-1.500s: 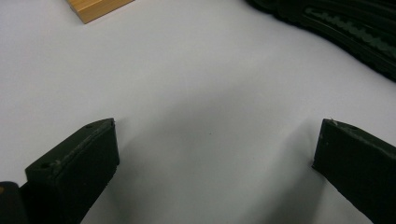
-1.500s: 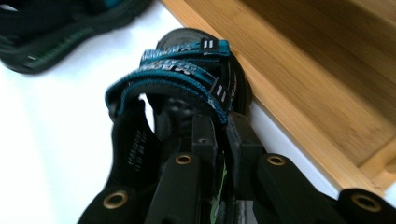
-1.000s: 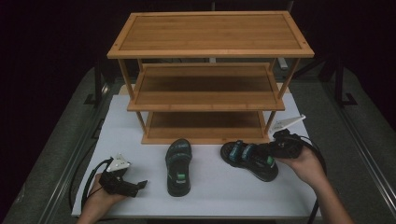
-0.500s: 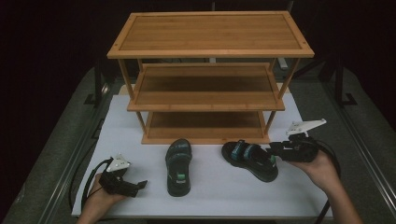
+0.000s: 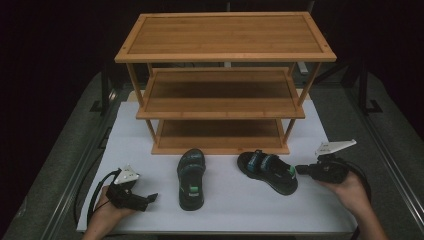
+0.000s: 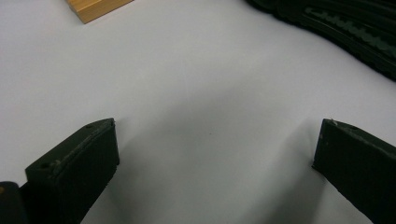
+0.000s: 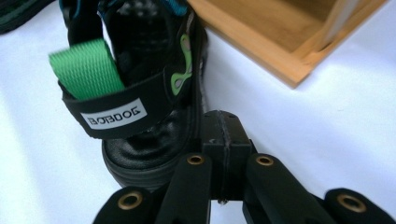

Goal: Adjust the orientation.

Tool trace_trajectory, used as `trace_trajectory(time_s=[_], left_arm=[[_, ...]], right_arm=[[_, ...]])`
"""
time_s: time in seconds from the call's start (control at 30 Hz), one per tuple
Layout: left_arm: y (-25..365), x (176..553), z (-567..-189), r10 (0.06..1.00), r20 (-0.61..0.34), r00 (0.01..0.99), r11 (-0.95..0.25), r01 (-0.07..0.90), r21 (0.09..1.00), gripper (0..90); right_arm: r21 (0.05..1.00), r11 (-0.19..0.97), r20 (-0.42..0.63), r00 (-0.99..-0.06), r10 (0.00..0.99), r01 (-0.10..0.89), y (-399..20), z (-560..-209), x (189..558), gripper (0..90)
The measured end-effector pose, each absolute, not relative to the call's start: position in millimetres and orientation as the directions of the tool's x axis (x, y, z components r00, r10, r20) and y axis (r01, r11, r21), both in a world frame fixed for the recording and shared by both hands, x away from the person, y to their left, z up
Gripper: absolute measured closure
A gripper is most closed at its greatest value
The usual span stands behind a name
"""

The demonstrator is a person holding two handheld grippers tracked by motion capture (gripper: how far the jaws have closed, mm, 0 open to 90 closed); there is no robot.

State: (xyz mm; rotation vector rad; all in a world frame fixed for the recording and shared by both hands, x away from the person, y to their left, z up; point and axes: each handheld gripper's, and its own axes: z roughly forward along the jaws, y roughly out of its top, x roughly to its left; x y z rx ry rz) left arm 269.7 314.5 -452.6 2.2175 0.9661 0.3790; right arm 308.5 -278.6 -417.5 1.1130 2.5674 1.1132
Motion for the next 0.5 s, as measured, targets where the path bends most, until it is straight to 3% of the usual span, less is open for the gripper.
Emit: trace_trajectory(time_s=[0.5], left_arm=[[315, 270, -452, 0.731, -0.005, 0.683, -0.494, 0.534, 0.686, 0.0]], right_arm=[[0.673, 0.484, 0.183, -0.76, 0.624, 0.559, -267, -426, 290, 89.7]])
